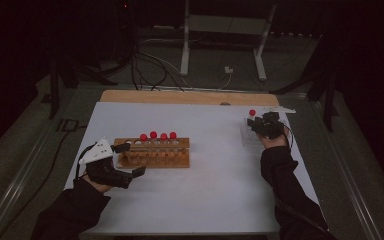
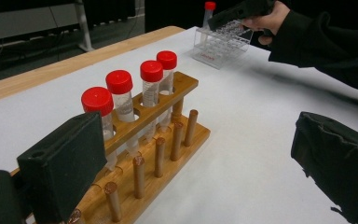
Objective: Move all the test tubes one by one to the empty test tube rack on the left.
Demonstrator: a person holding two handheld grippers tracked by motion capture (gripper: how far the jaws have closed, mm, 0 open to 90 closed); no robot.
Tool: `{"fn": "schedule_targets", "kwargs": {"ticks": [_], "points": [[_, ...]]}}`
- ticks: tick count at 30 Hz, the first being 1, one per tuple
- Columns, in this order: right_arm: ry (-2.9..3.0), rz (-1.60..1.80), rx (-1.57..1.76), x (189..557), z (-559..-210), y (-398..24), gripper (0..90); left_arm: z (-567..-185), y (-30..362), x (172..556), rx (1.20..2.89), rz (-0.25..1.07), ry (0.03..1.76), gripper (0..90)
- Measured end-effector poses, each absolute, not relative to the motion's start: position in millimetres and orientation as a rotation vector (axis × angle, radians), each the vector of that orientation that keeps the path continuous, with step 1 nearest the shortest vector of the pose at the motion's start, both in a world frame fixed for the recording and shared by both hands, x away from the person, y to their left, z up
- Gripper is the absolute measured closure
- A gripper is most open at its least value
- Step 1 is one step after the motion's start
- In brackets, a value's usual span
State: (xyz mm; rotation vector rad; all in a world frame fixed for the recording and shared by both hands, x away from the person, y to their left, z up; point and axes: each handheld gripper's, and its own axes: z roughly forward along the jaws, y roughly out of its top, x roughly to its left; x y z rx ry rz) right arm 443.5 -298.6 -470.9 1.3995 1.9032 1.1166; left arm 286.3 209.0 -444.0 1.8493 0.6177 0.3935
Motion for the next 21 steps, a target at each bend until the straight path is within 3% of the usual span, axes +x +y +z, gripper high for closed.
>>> {"fn": "schedule_targets", "kwargs": {"ticks": [7,21], "points": [[1.911,1.137,1.401,449,-471,-296,71.7,-444,209,286,1.851,0.397,0.617,3.7],[1.871,1.097,1.331,442,-459,-292,75.1,-443,209,286,1.850,0.391,0.617,3.7]]}}
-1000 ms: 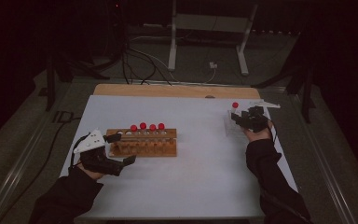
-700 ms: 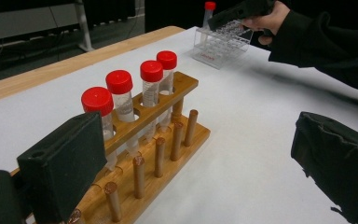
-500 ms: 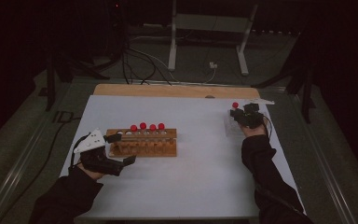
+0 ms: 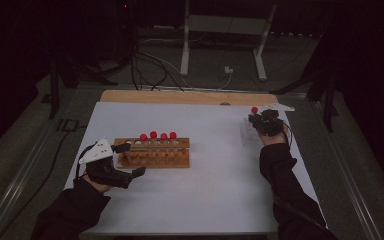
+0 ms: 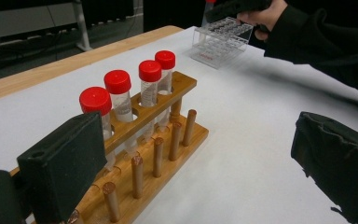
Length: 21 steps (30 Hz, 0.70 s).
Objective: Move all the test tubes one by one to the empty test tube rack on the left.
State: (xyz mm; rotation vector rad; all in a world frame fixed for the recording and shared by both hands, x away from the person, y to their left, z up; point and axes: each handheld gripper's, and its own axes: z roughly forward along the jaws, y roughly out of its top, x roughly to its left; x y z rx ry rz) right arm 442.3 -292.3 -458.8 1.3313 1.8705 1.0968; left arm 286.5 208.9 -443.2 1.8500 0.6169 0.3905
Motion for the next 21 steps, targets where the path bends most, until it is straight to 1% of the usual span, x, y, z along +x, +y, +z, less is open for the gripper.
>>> {"fn": "schedule_targets", "kwargs": {"ticks": [14,21], "points": [[1.848,1.119,1.198,416,-419,-291,75.1,-437,206,284,1.852,0.378,0.604,3.6],[1.890,1.160,1.134,399,-409,-282,75.1,-434,202,283,1.858,0.376,0.588,3.6]]}}
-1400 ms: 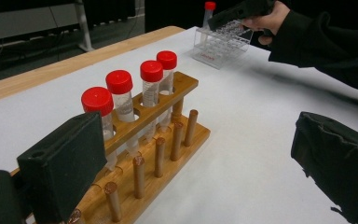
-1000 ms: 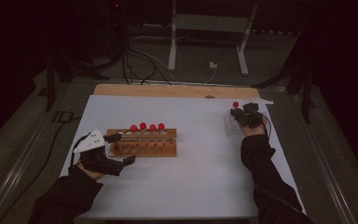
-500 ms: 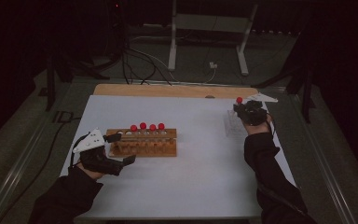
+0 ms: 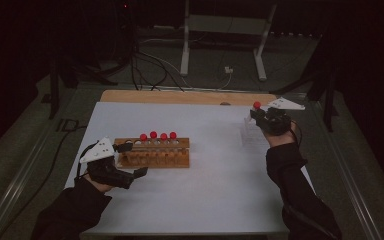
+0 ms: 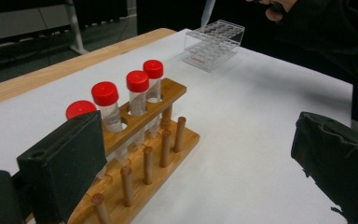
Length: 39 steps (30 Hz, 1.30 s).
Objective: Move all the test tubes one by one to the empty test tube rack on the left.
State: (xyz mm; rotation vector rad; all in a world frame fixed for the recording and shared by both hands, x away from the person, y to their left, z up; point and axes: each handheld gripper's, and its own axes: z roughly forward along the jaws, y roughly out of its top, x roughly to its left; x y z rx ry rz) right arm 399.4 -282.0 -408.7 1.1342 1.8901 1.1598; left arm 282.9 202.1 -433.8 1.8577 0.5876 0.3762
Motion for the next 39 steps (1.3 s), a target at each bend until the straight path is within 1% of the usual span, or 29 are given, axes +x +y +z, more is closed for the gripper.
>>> {"fn": "schedule_targets", "kwargs": {"ticks": [18,27,39], "points": [[2.100,1.176,0.956,355,-425,-242,75.1,-425,189,279,1.873,0.370,0.539,3.6],[2.198,1.181,0.870,333,-434,-224,75.1,-423,175,279,1.882,0.352,0.503,3.7],[2.325,1.225,0.721,300,-435,-197,75.1,-419,152,279,1.895,0.323,0.450,4.3]]}}
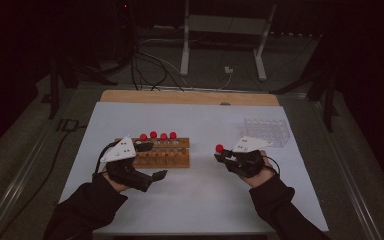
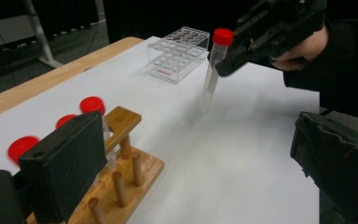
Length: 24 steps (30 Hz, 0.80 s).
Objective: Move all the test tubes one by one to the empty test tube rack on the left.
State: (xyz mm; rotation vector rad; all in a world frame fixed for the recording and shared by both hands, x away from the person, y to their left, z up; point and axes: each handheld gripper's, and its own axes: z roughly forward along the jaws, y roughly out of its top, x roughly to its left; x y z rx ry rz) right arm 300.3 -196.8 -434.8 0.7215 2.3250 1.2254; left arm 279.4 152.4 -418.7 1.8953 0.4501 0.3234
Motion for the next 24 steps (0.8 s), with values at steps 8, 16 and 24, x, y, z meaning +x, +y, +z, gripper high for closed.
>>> {"fn": "schedule_targets", "kwargs": {"ticks": [8,16,24], "points": [[2.394,1.252,0.650,284,-439,-181,75.1,-419,134,279,1.905,0.290,0.402,6.1],[2.444,1.280,0.601,274,-442,-169,75.1,-418,112,278,1.916,0.251,0.337,9.1],[2.470,1.297,0.555,267,-442,-157,75.1,-420,92,276,1.923,0.220,0.272,22.2]]}}
